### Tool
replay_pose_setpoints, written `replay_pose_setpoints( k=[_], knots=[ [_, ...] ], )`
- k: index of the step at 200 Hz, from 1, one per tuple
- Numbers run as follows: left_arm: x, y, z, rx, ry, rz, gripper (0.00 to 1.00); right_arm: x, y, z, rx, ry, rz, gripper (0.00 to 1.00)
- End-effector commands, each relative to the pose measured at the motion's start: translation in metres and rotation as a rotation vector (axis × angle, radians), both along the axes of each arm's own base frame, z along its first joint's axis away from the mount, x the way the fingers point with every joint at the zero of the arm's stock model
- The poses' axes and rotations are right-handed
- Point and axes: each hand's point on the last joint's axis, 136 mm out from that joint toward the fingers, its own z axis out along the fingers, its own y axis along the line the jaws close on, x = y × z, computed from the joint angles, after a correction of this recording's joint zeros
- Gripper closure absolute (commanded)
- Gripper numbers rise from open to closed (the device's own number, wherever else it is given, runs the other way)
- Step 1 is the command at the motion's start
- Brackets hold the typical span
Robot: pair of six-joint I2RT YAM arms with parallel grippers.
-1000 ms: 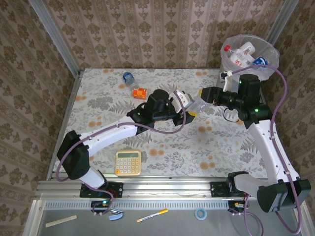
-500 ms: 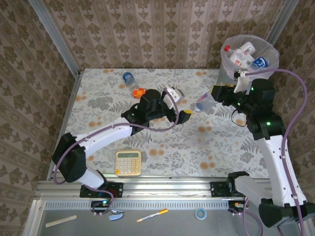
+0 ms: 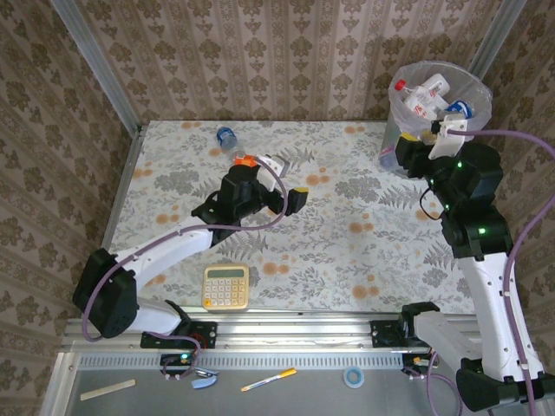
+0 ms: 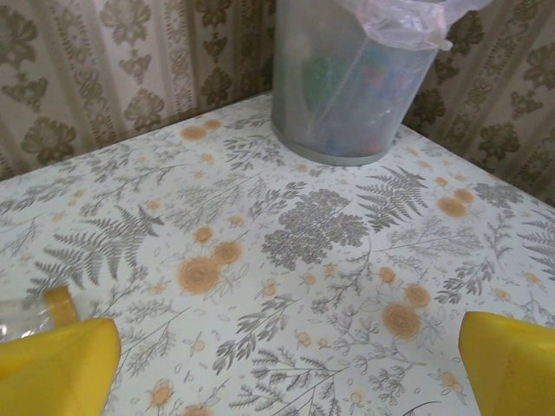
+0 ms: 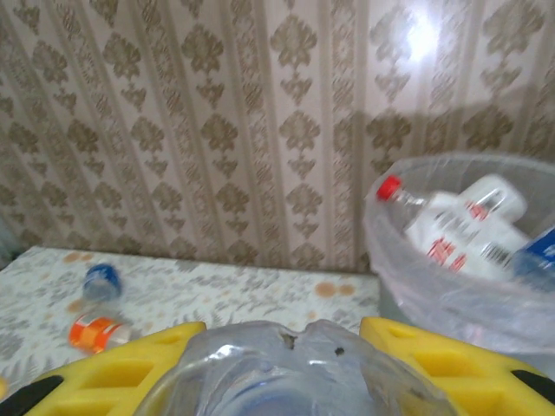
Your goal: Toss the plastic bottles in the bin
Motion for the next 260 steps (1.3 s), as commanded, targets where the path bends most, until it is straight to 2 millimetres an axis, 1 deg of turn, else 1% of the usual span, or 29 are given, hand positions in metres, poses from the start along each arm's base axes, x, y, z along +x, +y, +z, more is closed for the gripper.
replay_pose_setpoints(
  k=[1, 30, 56, 70, 88, 113, 151, 166, 195, 215, 219, 230, 240, 247, 250, 254, 255, 259, 260],
  knots=[
    [0.005, 0.014, 0.007, -0.045, 0.006, 0.062, 0.00, -0.013, -0.021, 0.053, -0.069, -0.200, -0.109, 0.63],
    [0.009, 0.027, -0.004, -0.049, 0.042, 0.105, 0.00, -0.017, -0.030, 0.081, -0.118, -0.308, -0.163, 0.64],
    [0.013, 0.037, -0.013, -0.049, 0.067, 0.139, 0.00, -0.019, -0.038, 0.101, -0.166, -0.392, -0.216, 0.64],
    [0.015, 0.042, -0.018, -0.047, 0.080, 0.158, 0.00, -0.021, -0.043, 0.114, -0.190, -0.465, -0.248, 0.64],
    [0.017, 0.046, -0.022, -0.050, 0.091, 0.171, 0.00, -0.023, -0.045, 0.128, -0.219, -0.561, -0.270, 0.64],
    [0.019, 0.050, -0.027, -0.050, 0.100, 0.188, 0.00, -0.023, -0.051, 0.143, -0.217, -0.646, -0.303, 0.65],
    [0.025, 0.054, -0.030, -0.051, 0.105, 0.203, 0.00, -0.025, -0.061, 0.161, -0.182, -0.753, -0.348, 0.67],
    [0.028, 0.056, -0.032, -0.054, 0.108, 0.209, 0.00, -0.023, -0.065, 0.165, -0.179, -0.780, -0.367, 0.67],
    [0.034, 0.060, -0.034, -0.059, 0.114, 0.220, 0.00, -0.014, -0.075, 0.168, -0.165, -0.778, -0.391, 0.68],
    [0.038, 0.062, -0.036, -0.061, 0.120, 0.227, 0.00, -0.001, -0.082, 0.168, -0.158, -0.735, -0.405, 0.68],
    [0.039, 0.062, -0.037, -0.062, 0.121, 0.228, 0.00, 0.005, -0.085, 0.164, -0.155, -0.708, -0.411, 0.68],
    [0.041, 0.063, -0.039, -0.062, 0.125, 0.230, 0.00, 0.019, -0.092, 0.163, -0.150, -0.645, -0.425, 0.69],
    [0.043, 0.063, -0.040, -0.063, 0.129, 0.234, 0.00, 0.041, -0.101, 0.153, -0.157, -0.548, -0.441, 0.69],
    [0.044, 0.064, -0.041, -0.065, 0.133, 0.236, 0.00, 0.055, -0.109, 0.150, -0.159, -0.484, -0.455, 0.68],
    [0.045, 0.064, -0.042, -0.065, 0.134, 0.236, 0.00, 0.065, -0.113, 0.141, -0.160, -0.432, -0.461, 0.68],
    [0.046, 0.064, -0.042, -0.066, 0.137, 0.238, 0.00, 0.074, -0.119, 0.137, -0.158, -0.380, -0.468, 0.66],
    [0.046, 0.064, -0.043, -0.065, 0.137, 0.238, 0.00, 0.079, -0.120, 0.133, -0.159, -0.359, -0.469, 0.65],
    [0.046, 0.064, -0.044, -0.065, 0.142, 0.237, 0.00, 0.085, -0.126, 0.132, -0.154, -0.314, -0.475, 0.61],
    [0.047, 0.064, -0.044, -0.064, 0.144, 0.237, 0.00, 0.089, -0.128, 0.130, -0.154, -0.295, -0.476, 0.60]
  ],
)
